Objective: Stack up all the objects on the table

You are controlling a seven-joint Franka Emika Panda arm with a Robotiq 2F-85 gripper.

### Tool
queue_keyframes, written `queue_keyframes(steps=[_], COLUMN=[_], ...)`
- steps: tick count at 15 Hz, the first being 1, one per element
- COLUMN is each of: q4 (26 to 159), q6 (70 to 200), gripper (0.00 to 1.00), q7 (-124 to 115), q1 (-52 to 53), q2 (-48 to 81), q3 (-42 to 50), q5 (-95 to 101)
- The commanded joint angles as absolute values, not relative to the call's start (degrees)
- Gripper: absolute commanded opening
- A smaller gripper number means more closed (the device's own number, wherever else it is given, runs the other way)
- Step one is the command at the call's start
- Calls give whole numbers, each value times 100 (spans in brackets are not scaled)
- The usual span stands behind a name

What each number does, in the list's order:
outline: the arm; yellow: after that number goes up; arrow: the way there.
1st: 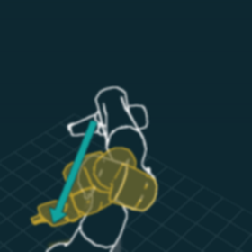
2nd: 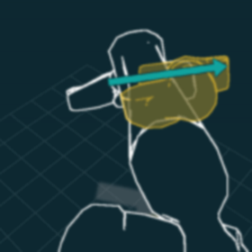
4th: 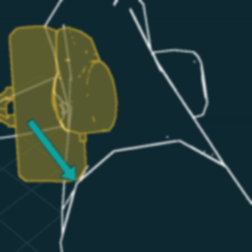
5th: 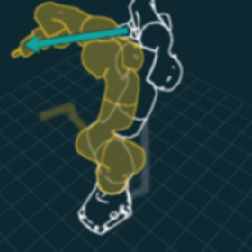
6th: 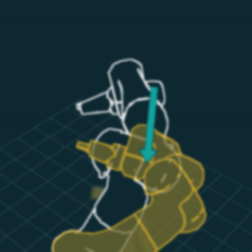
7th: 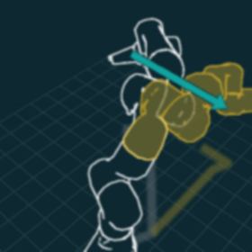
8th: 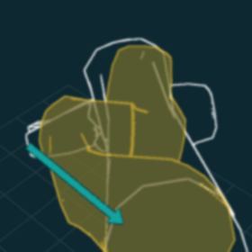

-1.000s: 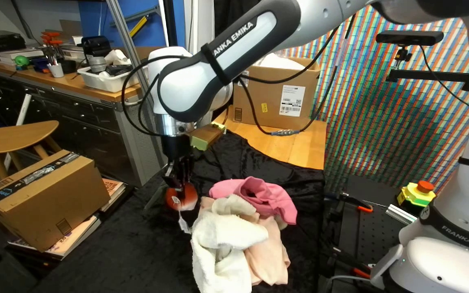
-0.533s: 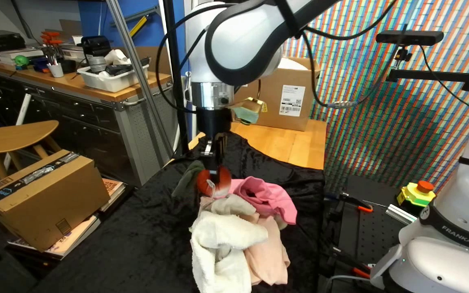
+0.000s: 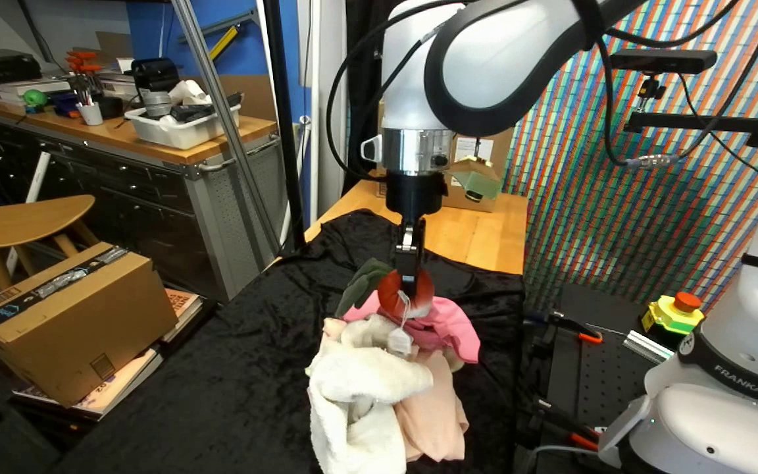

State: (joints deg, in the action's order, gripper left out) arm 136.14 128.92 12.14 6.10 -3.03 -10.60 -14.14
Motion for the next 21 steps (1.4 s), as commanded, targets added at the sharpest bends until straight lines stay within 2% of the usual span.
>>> queue_keyframes(steps=[1, 8, 16, 17, 18, 21], q4=[14116, 14539, 14520, 14519, 14518, 14569], q6=[13652, 15810, 15390, 15357, 15286, 15074], gripper=[11, 11, 12, 15, 36, 55], q7=[1162, -273, -279, -259, -220, -77], q1=[744, 787, 887, 903, 919, 962], q2=[-475, 30, 123, 101, 55, -225], q3=[-978, -1036, -1098, -1105, -1117, -1135], q5=[-1468, -566, -581, -593, -637, -661])
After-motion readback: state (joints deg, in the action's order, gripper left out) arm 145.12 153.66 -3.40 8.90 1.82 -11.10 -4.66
